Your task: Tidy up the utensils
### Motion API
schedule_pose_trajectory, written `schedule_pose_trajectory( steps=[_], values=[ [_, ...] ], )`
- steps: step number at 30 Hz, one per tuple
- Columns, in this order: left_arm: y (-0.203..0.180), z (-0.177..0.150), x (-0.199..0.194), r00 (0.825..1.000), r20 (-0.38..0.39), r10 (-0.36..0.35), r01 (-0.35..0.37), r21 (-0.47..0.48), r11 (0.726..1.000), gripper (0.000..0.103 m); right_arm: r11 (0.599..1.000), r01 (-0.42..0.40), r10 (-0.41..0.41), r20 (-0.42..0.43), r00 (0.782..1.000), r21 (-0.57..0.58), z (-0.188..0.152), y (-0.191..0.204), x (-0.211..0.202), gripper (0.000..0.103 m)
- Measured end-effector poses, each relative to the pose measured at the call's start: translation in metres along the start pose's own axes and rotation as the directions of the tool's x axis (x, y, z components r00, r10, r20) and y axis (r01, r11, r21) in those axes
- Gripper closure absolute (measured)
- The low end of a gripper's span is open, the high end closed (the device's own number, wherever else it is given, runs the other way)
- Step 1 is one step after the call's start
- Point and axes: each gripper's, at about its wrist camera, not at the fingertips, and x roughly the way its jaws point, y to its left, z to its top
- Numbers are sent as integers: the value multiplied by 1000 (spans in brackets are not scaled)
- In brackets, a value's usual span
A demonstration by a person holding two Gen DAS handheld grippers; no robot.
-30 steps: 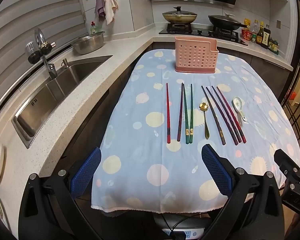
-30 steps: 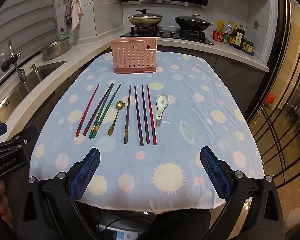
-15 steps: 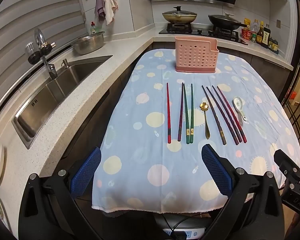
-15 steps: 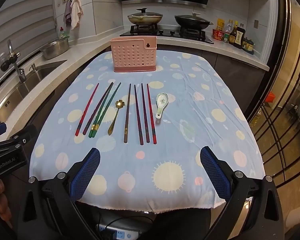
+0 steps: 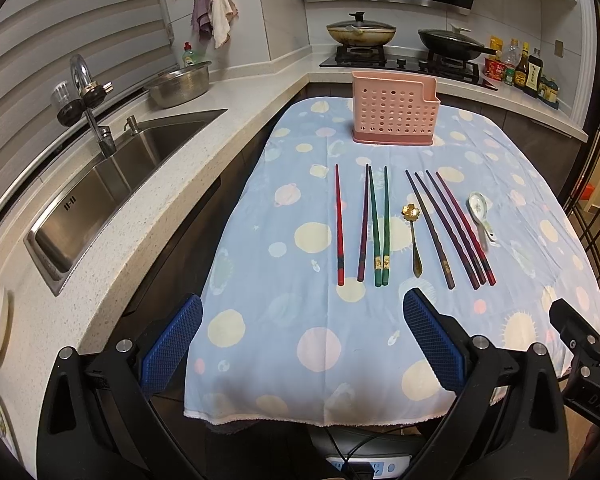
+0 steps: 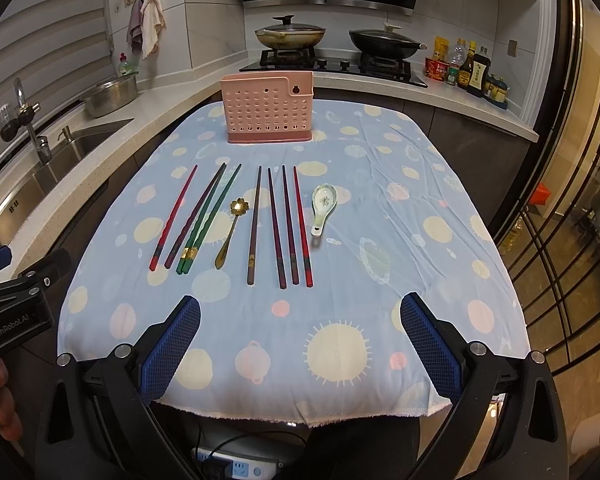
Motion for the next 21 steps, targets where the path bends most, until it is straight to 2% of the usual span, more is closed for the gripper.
schedule_pose_trajectory(
  steps=[21],
  values=[
    [1, -4, 5, 1000, 7, 4, -4, -2, 1000, 7, 1000, 0, 0, -1, 1000, -1, -1, 0, 1, 7]
  ],
)
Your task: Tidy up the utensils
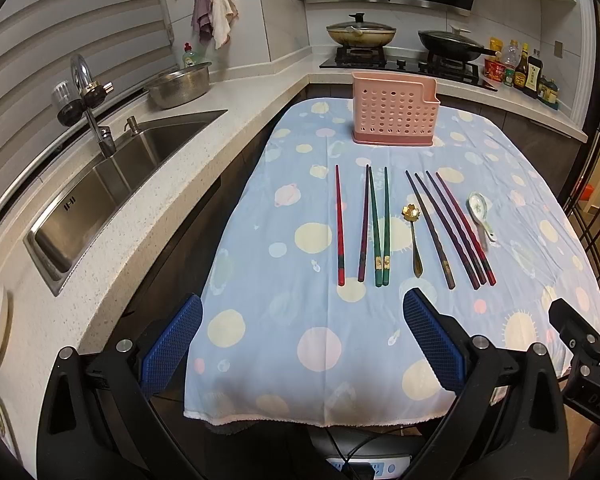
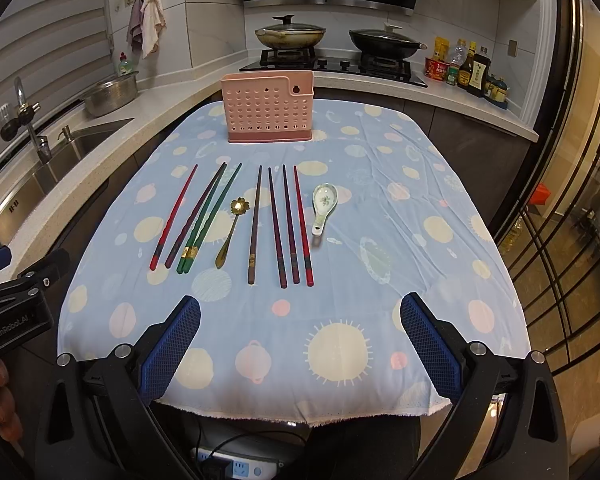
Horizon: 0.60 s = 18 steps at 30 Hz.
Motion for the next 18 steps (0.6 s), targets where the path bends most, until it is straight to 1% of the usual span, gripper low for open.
schedule_pose_trajectory(
  steps=[15, 18],
  values=[
    [0, 0, 0, 1000, -9, 14, -15, -6, 1000, 7, 1000, 0, 0, -1, 1000, 1, 0, 0, 0, 7],
    [2, 0, 0, 1000, -7, 5, -5, -12, 1000, 7, 1000, 0, 0, -2, 1000, 1, 0, 0, 0, 7]
  ],
)
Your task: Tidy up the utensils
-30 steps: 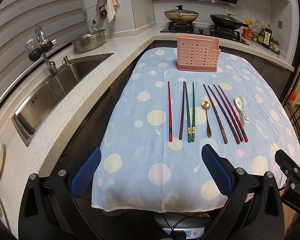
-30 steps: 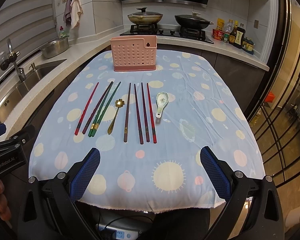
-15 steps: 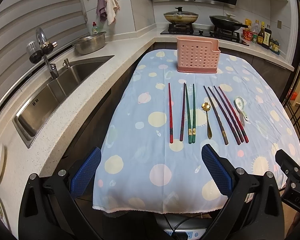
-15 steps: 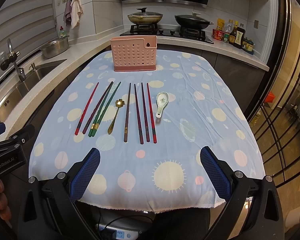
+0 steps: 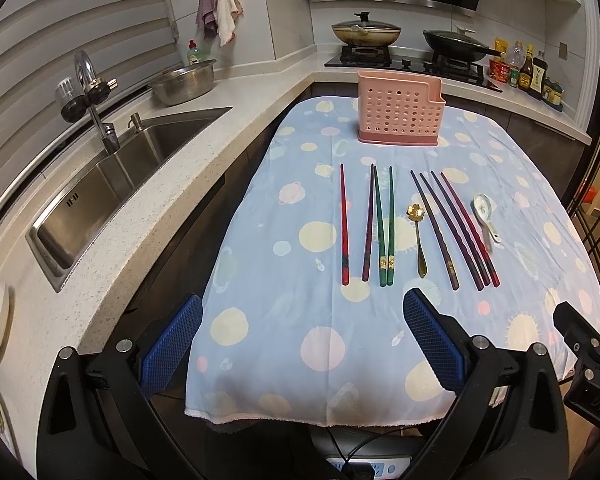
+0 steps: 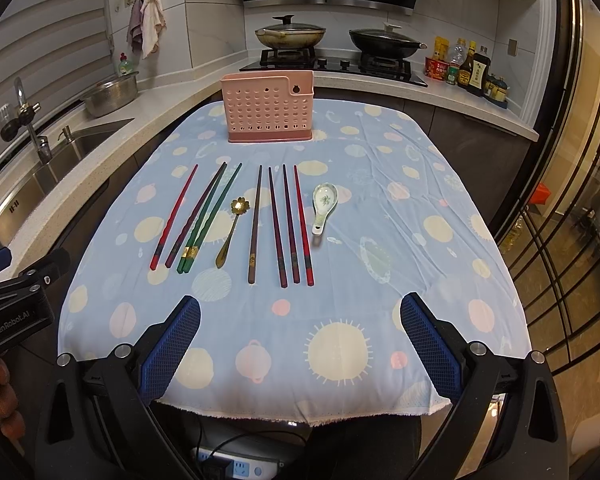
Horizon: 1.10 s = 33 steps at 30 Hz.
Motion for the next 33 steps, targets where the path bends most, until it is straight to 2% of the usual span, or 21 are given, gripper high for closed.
schedule_pose_trajectory(
  steps=[8, 12, 25, 33],
  values=[
    [-4, -1, -2, 1000, 3, -26, 26, 21, 999, 7, 1000, 0, 0, -1, 1000, 0, 0, -1, 0, 7],
    [-7, -1, -2, 1000, 13, -11, 11, 38, 999, 7, 1000, 0, 0, 1, 1000, 0, 0, 0, 0, 7],
    [-2, 1, -2, 999, 40, -5, 5, 11, 1000, 7, 1000, 0, 0, 0, 1000, 0, 0, -1, 0, 7],
    [2, 2, 5, 1000, 18, -12, 13, -4, 1000, 7, 1000, 3, -3, -5, 1000, 4, -2, -1, 4, 7]
  ],
)
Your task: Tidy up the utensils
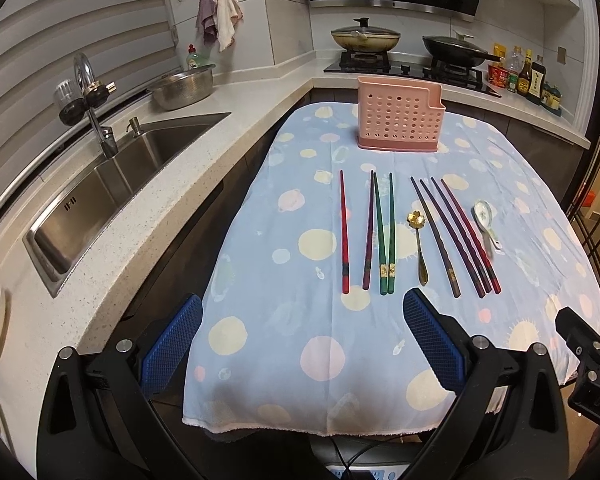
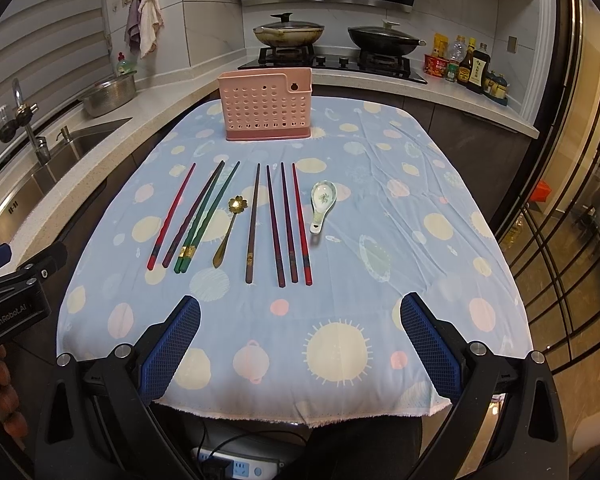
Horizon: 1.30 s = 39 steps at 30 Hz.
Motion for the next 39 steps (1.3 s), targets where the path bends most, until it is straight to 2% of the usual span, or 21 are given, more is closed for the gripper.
schedule_pose_trajectory(
  steps=[9, 13, 21, 23, 27, 29, 34, 35, 36, 37, 39],
  values=[
    [7, 2, 35, 999, -38, -22, 21, -32, 999, 7, 1000, 18, -17, -19, 1000, 25, 3, -10, 18, 7],
    [6, 5, 61, 998, -60, 0, -1, -23, 1000, 7, 999, 18, -16, -33, 999, 49, 6, -20, 33, 7],
    [12, 8, 121, 990, -143, -17, 10, -48, 999, 10, 996, 24, -19, -61, 998, 90, 23, -32, 64, 7],
    [9, 8, 131, 986, -164, -34, 27, -49, 998, 16, 996, 25, -19, -67, 998, 89, 27, -31, 71, 7],
    [-1, 9, 150, 979, -195, -49, 44, -31, 999, 20, 996, 18, -11, -75, 997, 85, 36, -29, 87, 7],
    [-4, 9, 159, 975, -215, -61, 58, -23, 998, 29, 996, 14, -8, -76, 997, 87, 40, -29, 95, 7],
    [-5, 9, 177, 962, -256, -95, 87, -42, 995, 43, 995, -8, 15, -70, 997, 98, 54, -30, 115, 9],
    [-5, 9, 179, 961, -260, -99, 90, -44, 995, 44, 995, -15, 22, -69, 997, 101, 57, -31, 120, 14],
    [-5, 9, 181, 959, -266, -100, 91, -44, 995, 52, 994, -24, 32, -72, 997, 107, 61, -32, 125, 21],
    [-5, 9, 183, 958, -269, -101, 93, -43, 995, 57, 993, -32, 41, -75, 996, 117, 65, -34, 131, 23],
    [-5, 11, 184, 958, -267, -104, 97, -41, 994, 61, 989, -47, 60, -82, 995, 143, 73, -38, 144, 35]
  ],
)
